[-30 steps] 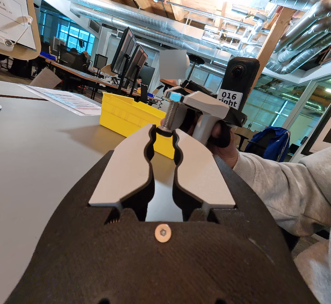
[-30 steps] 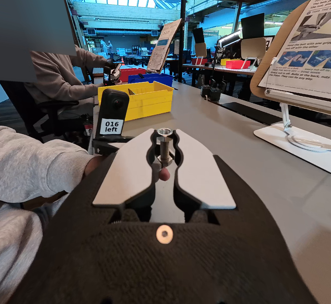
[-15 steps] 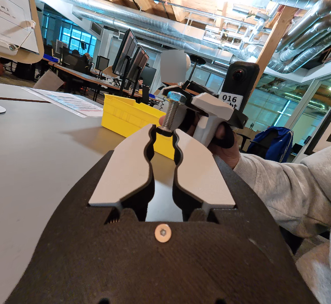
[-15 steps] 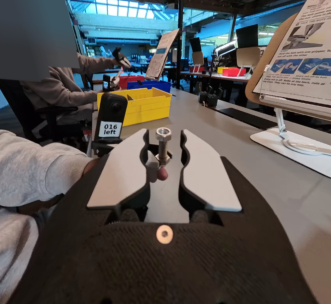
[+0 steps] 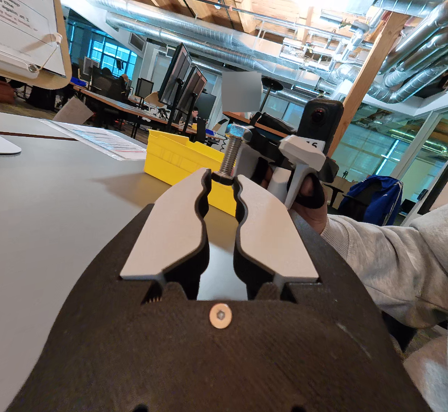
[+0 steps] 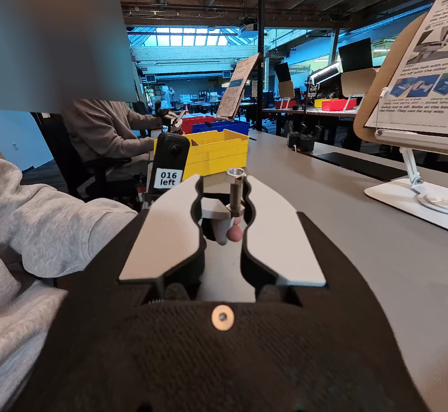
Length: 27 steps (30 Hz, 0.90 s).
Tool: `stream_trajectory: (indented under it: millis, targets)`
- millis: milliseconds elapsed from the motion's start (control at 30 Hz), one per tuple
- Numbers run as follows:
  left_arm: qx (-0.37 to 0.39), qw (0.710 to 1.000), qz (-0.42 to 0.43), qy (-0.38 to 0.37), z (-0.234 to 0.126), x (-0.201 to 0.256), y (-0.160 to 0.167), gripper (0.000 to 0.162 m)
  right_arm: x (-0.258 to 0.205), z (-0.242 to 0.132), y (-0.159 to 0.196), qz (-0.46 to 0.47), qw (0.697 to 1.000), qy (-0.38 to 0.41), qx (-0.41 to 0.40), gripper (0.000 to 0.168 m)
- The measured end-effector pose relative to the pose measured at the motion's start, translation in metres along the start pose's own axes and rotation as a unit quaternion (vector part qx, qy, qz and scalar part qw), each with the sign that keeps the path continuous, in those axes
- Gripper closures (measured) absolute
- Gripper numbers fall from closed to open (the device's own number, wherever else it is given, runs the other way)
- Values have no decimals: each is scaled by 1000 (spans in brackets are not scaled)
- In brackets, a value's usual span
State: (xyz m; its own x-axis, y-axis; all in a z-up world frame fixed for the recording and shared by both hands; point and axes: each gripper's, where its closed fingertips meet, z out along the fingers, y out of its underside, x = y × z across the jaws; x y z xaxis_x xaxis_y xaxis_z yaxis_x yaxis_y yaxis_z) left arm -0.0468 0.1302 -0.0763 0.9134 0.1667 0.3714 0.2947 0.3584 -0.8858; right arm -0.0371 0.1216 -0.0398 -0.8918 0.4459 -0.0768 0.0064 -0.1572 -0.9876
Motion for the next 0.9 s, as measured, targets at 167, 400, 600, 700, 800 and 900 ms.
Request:
stream_trajectory:
  millis: [167,400,600,700,800,900]
  targets:
    - [1,1000,-5,1,-1,-1,-1,144,2,-2,-4,-21,1000,11,7,139]
    - [-6,1000,-1,7,1,2,3,143,-2,2,-1,-35,999,11,4,131]
    - [-2,1000,-5,3,1,0,1,144,1,-4,-6,-41,999,20,14,143]
    - [-6,1000,-3,9,2,3,3,144,7,-4,-6,-39,998,35,16,138]
    - [-13,1000,-2,20,4,8,6,144,8,-3,-2,-36,999,35,10,136]
    - [-17,999,-1,27,5,11,8,144,6,-2,0,-32,999,28,6,140]
